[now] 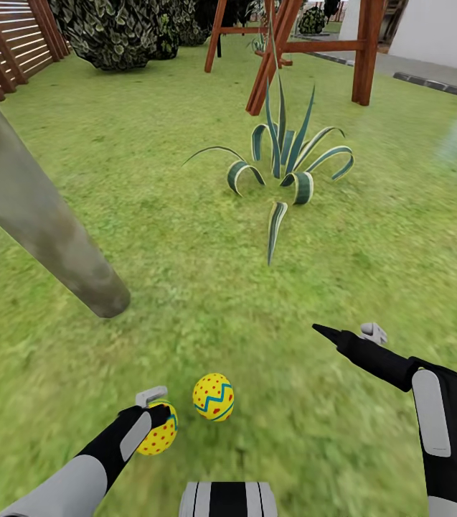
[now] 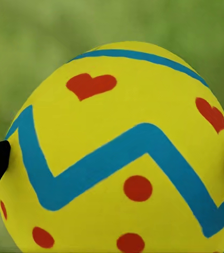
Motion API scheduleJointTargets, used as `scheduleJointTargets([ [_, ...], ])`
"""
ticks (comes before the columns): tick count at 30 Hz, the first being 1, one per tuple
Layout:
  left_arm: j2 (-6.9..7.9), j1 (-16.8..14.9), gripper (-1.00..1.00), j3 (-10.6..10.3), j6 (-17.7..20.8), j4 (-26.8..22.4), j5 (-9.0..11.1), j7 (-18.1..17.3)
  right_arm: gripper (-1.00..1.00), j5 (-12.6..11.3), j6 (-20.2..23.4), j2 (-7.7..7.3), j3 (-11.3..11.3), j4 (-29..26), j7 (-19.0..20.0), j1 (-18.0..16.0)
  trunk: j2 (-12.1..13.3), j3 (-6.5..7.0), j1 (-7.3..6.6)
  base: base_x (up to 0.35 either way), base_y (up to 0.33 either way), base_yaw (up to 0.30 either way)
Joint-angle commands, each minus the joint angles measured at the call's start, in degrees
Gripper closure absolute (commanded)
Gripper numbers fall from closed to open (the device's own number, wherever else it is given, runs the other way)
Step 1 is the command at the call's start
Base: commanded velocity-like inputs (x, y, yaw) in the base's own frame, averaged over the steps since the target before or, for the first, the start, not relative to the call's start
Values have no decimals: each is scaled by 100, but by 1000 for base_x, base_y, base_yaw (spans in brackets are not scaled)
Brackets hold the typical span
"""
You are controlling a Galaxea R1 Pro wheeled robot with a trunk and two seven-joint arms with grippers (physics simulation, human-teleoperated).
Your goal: Take the three Easter eggs out of the wicker basket on the lawn in the garden, then place them on the lawn next to a single tree (choose any tree) so that all three eggs are next to the same tree and none are left in the basket.
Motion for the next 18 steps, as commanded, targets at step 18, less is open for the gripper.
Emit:
scheduleJointTargets([
  [18, 5, 2, -100, -49, 9, -10, 109, 42, -100, 50, 24, 1, -9, -2, 60, -4, 4, 84, -10, 0, 0, 0],
])
